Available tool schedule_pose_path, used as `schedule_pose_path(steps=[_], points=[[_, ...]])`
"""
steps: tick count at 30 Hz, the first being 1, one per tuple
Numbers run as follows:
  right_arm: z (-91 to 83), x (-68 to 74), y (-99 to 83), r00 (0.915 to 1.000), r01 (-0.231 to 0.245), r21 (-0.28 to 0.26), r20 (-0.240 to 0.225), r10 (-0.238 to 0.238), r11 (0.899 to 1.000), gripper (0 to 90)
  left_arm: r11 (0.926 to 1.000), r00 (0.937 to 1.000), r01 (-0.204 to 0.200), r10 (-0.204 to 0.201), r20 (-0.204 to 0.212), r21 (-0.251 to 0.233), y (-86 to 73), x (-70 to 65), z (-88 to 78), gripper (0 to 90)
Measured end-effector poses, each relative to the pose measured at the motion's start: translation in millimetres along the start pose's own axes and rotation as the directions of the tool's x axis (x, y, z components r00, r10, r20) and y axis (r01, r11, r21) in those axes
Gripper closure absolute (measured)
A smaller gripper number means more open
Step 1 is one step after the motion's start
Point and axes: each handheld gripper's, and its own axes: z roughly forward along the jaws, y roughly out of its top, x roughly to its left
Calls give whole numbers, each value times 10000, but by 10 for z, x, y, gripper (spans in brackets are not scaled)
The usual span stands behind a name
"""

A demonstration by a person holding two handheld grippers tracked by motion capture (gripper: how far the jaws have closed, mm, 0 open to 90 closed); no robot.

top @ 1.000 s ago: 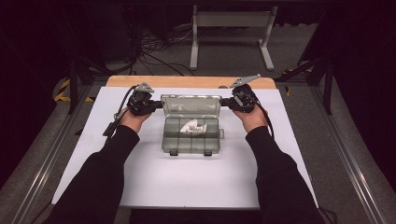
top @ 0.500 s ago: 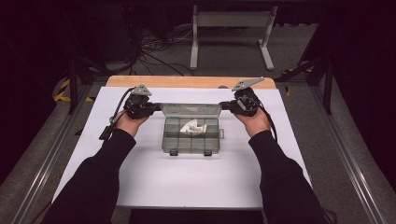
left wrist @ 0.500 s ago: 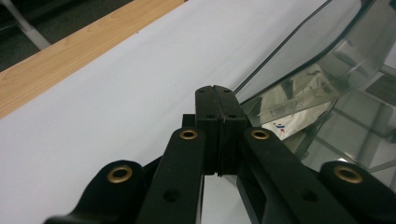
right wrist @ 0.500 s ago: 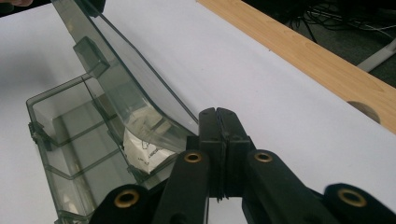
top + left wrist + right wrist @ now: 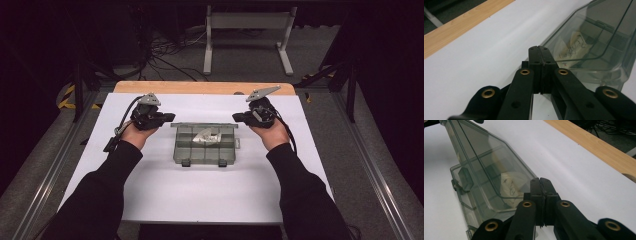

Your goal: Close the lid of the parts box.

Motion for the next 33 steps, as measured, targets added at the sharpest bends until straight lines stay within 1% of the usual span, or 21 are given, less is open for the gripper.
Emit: schedule_pose_path(steps=[2, 5, 6, 8, 10, 15, 16, 18, 21, 22, 26, 27, 33], points=[[-2, 22, -3, 9999, 45, 55, -92, -45, 10000, 896, 9999, 9999, -100, 100, 112, 10, 3, -14, -11, 896], [10, 64, -15, 9996, 96, 281, -262, -89, 9996, 896, 9993, 9989, -280, 270, 396, 240, 7, -58, -20, 896], [10, 64, -15, 9996, 96, 281, -262, -89, 9996, 896, 9993, 9989, -280, 270, 396, 240, 7, -58, -20, 895], [28, 95, -31, 9990, 147, 489, -431, -126, 9987, 896, 9983, 9977, -422, 399, 553, 408, 7, -82, -17, 895], [44, 121, -44, 9985, 144, 661, -532, -109, 9977, 896, 9976, 9966, -457, 420, 702, 513, 3, -106, -13, 895], [68, 183, -69, 9968, 290, 1044, -776, -210, 9941, 895, 9930, 9929, -780, 694, 965, 884, -11, -176, -2, 894], [71, 196, -72, 9965, 308, 1117, -808, -218, 9933, 894, 9915, 9918, -860, 760, 1027, 971, -14, -185, -1, 894], [78, 221, -78, 9957, 367, 1255, -892, -255, 9914, 894, 9900, 9906, -895, 771, 1129, 1093, -18, -207, 3, 893], [86, 254, -83, 9943, 464, 1454, -1015, -318, 9883, 893, 9851, 9868, -1090, 911, 1336, 1334, -23, -236, 12, 892], [93, 271, -85, 9938, 493, 1570, -1061, -328, 9864, 893, 9826, 9858, -1176, 981, 1362, 1436, -22, -243, 10, 891], [114, 308, -89, 9917, 668, 1899, -1204, -443, 9795, 893, 9770, 9820, -1347, 1092, 1543, 1654, -25, -270, 14, 892], [119, 319, -89, 9915, 641, 1977, -1236, -400, 9782, 892, 9767, 9815, -1325, 1056, 1600, 1685, -28, -279, 16, 892], [158, 366, -99, 9891, 821, 2438, -1390, -490, 9663, 892, 9673, 9765, -1540, 1178, 1806, 2016, -34, -321, 25, 891]])
